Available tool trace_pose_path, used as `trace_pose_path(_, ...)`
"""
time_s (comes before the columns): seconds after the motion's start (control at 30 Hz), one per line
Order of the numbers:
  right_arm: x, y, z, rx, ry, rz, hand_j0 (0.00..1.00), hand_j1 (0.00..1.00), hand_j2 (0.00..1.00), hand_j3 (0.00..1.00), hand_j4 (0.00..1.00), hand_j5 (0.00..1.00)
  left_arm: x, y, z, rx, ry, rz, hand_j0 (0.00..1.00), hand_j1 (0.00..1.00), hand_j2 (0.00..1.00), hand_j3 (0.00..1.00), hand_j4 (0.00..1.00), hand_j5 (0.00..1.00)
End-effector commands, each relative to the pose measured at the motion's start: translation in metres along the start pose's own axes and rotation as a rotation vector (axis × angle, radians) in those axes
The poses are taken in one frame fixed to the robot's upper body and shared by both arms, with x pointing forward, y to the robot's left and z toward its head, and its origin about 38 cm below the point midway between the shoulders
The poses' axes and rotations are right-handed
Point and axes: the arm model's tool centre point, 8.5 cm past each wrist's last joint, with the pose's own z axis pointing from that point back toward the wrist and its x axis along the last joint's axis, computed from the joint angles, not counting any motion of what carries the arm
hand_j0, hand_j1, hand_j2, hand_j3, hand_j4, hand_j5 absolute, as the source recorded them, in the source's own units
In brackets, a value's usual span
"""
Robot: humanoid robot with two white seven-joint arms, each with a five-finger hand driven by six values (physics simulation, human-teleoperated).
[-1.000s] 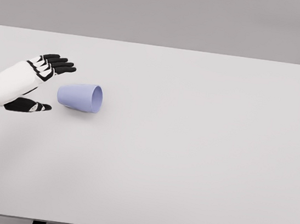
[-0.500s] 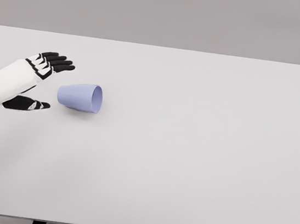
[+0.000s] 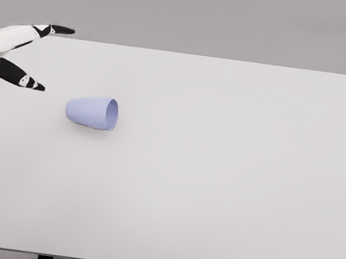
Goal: Flip the cup with left arm and place it on the table
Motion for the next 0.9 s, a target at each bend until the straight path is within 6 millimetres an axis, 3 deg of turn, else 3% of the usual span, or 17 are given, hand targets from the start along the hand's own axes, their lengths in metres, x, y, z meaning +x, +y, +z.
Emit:
trace_pose_path(0.0,0.0,0.0,0.0,0.0,0.001,0.0,1.0,1.0,1.0,1.0,1.0,1.0,-0.007,-0.028,-0.012,-0.097,0.094,0.05,1.0,1.0,1.0,1.0,1.0,1.0)
trace_pose_path(0.1,0.0,0.0,0.0,0.0,-0.001,-0.001,1.0,1.0,1.0,1.0,1.0,1.0,0.004,-0.043,-0.026,-0.156,0.077,0.042,1.0,1.0,1.0,1.0,1.0,1.0)
trace_pose_path(0.33,0.0,0.0,0.0,0.0,0.0,-0.001,1.0,1.0,1.0,1.0,1.0,1.0,0.002,-0.056,-0.039,-0.172,0.174,0.139,1.0,1.0,1.0,1.0,1.0,1.0)
trace_pose_path(0.43,0.0,0.0,0.0,0.0,0.001,0.0,1.0,1.0,1.0,1.0,1.0,1.0,0.01,-0.066,-0.055,-0.149,0.181,0.083,1.0,1.0,1.0,1.0,1.0,1.0)
trace_pose_path(0.87,0.0,0.0,0.0,0.0,0.0,-0.001,1.0,1.0,1.0,1.0,1.0,1.0,0.014,-0.091,-0.064,-0.207,0.221,0.058,1.0,1.0,1.0,1.0,1.0,1.0)
